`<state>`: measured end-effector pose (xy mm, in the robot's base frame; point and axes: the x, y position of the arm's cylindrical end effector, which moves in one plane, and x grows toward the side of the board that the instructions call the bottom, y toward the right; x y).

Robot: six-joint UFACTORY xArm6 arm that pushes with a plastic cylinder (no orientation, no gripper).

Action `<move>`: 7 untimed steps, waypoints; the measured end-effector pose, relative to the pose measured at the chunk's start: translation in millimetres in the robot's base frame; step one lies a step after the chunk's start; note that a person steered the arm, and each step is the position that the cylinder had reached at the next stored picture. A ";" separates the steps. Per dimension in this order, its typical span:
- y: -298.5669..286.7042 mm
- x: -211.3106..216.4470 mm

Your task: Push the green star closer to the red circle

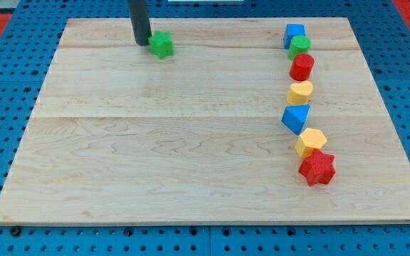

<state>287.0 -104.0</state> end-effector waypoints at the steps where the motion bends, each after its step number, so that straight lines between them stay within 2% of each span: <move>1: 75.0 32.0; 2: 15.6 0.8; 3: 3.5 -35.4; 4: 56.5 -22.5; 5: 97.4 34.4; 7: 170.4 56.8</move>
<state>343.8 66.4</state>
